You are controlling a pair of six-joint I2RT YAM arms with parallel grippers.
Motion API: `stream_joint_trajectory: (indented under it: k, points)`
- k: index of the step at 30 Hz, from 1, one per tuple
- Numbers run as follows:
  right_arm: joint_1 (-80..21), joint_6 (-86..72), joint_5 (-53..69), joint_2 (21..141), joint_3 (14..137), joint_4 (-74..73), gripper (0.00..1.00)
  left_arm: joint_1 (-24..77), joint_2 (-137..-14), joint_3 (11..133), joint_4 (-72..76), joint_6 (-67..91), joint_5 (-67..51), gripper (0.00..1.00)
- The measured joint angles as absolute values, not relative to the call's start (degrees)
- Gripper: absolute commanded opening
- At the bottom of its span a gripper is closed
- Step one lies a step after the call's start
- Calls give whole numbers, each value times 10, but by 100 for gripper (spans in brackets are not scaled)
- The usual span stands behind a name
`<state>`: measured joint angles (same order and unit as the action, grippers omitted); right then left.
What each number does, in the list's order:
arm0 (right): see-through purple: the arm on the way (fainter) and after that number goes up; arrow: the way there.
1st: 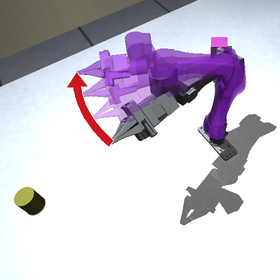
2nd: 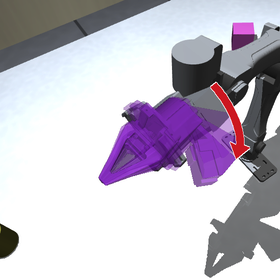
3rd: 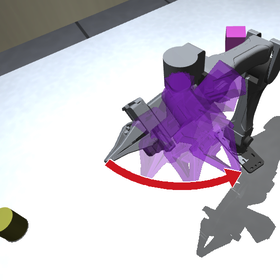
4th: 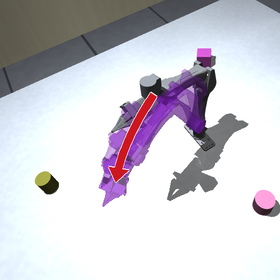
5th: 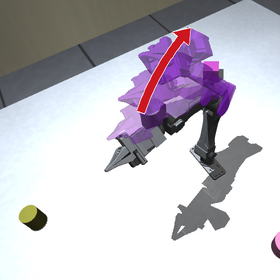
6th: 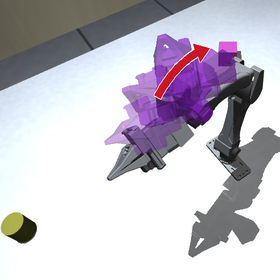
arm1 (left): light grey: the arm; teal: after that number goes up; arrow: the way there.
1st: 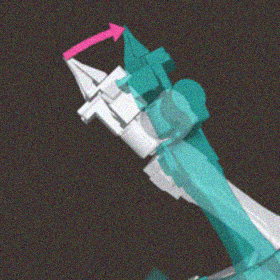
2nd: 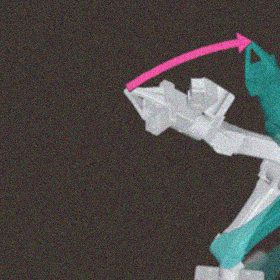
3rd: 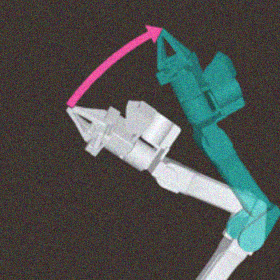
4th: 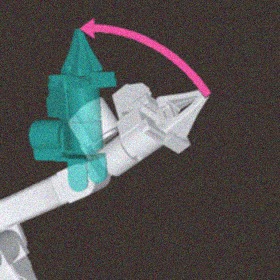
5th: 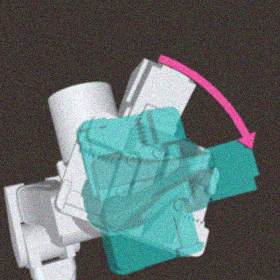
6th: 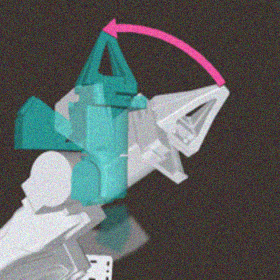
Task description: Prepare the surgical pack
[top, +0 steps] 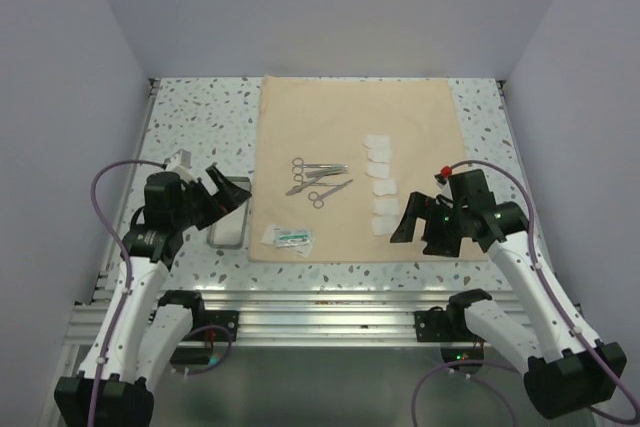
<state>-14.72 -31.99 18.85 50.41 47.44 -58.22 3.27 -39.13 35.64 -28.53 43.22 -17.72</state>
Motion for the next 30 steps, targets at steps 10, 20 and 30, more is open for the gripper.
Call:
stream_joint_trajectory:
  k: [10,20,30]
  points:
    - [-147,-293,189,672,515,-553,99,33,-452,394,-286,390,-202,90]
    - [-147,-264,178,768,528,-505,67,39,-558,420,-360,337,-199,70]
    - [-147,-263,175,823,509,-411,58,43,-570,424,-411,318,-204,69]
